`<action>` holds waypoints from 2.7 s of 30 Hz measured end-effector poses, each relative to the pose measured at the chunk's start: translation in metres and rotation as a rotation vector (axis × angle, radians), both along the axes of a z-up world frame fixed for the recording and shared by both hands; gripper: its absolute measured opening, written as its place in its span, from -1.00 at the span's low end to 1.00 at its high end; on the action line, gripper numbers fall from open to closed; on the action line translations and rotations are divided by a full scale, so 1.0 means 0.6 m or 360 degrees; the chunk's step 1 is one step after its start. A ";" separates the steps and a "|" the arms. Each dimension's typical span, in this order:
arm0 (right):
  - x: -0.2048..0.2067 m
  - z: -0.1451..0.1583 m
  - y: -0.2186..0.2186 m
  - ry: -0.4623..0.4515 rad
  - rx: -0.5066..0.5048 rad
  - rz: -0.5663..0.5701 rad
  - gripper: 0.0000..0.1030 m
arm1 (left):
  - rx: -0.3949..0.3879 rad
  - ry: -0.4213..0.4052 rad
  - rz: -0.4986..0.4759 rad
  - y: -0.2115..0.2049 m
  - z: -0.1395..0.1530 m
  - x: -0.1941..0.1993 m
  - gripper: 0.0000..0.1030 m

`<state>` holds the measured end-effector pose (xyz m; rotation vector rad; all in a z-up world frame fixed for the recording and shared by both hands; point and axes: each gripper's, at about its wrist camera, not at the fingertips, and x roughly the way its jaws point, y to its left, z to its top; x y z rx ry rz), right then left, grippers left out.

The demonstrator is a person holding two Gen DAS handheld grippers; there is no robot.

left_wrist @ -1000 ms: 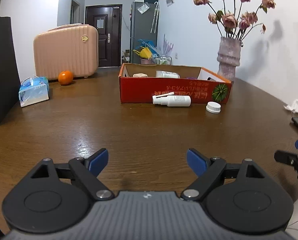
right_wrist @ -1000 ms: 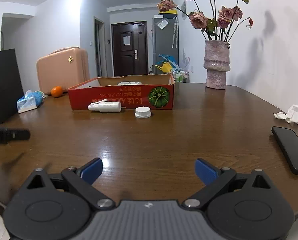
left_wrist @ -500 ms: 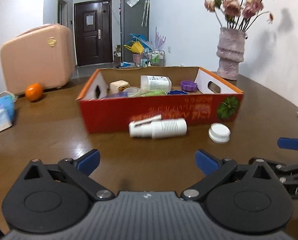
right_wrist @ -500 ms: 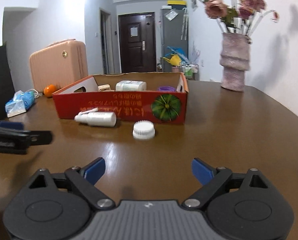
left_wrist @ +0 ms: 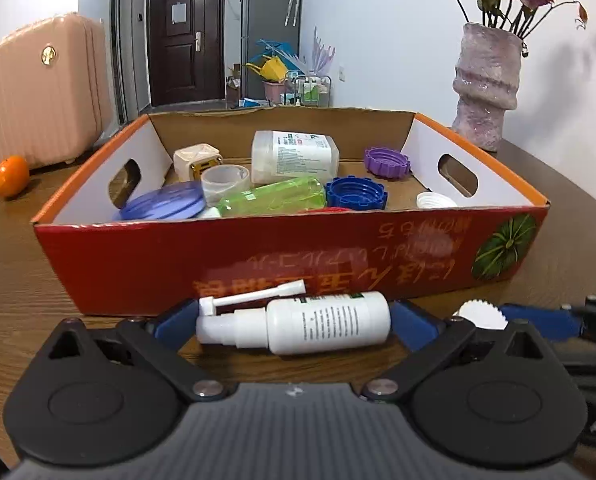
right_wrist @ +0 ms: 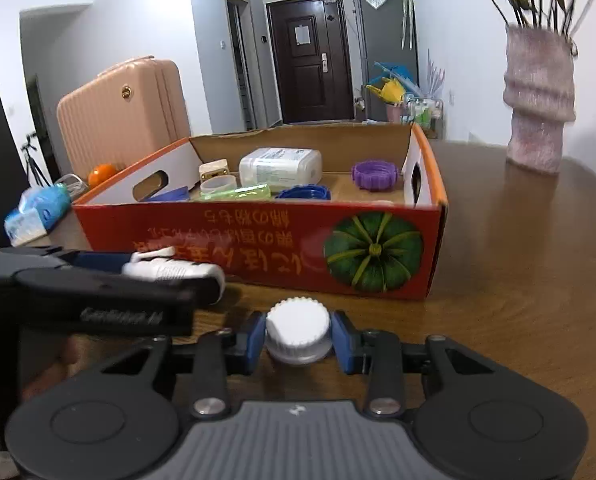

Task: Organize rigid objects
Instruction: 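Grasp the white spray bottle with the left gripper while the right grasps the ridged white cap, then lower the spray bottle and ridged cap into the red box and release both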

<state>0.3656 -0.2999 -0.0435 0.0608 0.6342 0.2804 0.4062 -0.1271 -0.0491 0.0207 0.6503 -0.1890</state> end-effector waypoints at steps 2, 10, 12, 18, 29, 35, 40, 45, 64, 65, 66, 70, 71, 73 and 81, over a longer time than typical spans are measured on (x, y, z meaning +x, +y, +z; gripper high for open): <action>-0.002 0.000 -0.001 0.0002 0.0012 0.0000 -0.33 | -0.0034 0.0019 -0.0003 -0.002 -0.001 -0.002 0.93; 0.000 0.000 -0.001 0.0002 0.0015 0.0000 -0.33 | -0.0044 0.0016 -0.0003 -0.001 0.000 -0.011 0.92; 0.000 -0.001 -0.006 0.0005 0.0033 -0.0005 -0.33 | -0.0041 0.0009 -0.0004 0.000 0.001 -0.016 0.91; 0.002 -0.002 -0.027 0.0016 0.0127 -0.0071 -0.33 | -0.0067 -0.0051 -0.0017 0.021 0.013 -0.089 0.91; -0.182 0.002 0.020 -0.0031 0.0201 -0.0105 -0.33 | -0.0016 -0.0317 -0.0149 0.081 0.064 -0.342 0.92; -0.253 0.026 0.029 -0.0081 0.0135 -0.0130 -0.33 | -0.0040 -0.0362 -0.0186 0.087 0.084 -0.379 0.92; -0.264 0.042 0.017 -0.0117 0.0127 -0.0157 -0.33 | -0.0069 -0.0320 -0.0187 0.082 0.094 -0.349 0.92; -0.220 0.069 0.004 -0.0181 0.0084 -0.0155 -0.33 | -0.0108 -0.0317 -0.0237 0.058 0.130 -0.253 0.92; 0.192 0.071 -0.016 -0.0113 -0.0055 -0.0060 -0.17 | -0.0124 -0.0031 -0.0334 -0.097 0.122 0.235 0.95; 0.198 0.067 -0.014 -0.0115 -0.0063 -0.0076 -0.02 | -0.0143 -0.0010 -0.0329 -0.092 0.113 0.245 0.95; 0.201 0.062 -0.014 -0.0127 -0.0068 -0.0088 0.24 | -0.0159 -0.0006 -0.0325 -0.088 0.108 0.249 0.96; 0.198 0.056 -0.015 -0.0150 -0.0072 -0.0098 0.29 | -0.0191 0.0003 -0.0328 -0.075 0.097 0.251 0.98; 0.198 0.057 -0.015 -0.0149 -0.0068 -0.0101 0.30 | -0.0192 -0.0006 -0.0335 -0.072 0.098 0.247 1.00; 0.195 0.059 -0.014 -0.0158 -0.0074 -0.0107 0.30 | -0.0172 -0.0033 -0.0342 -0.069 0.103 0.238 1.00; 0.149 0.103 0.002 -0.0209 -0.0057 -0.0133 0.33 | -0.0136 -0.0120 -0.0297 -0.021 0.169 0.167 1.00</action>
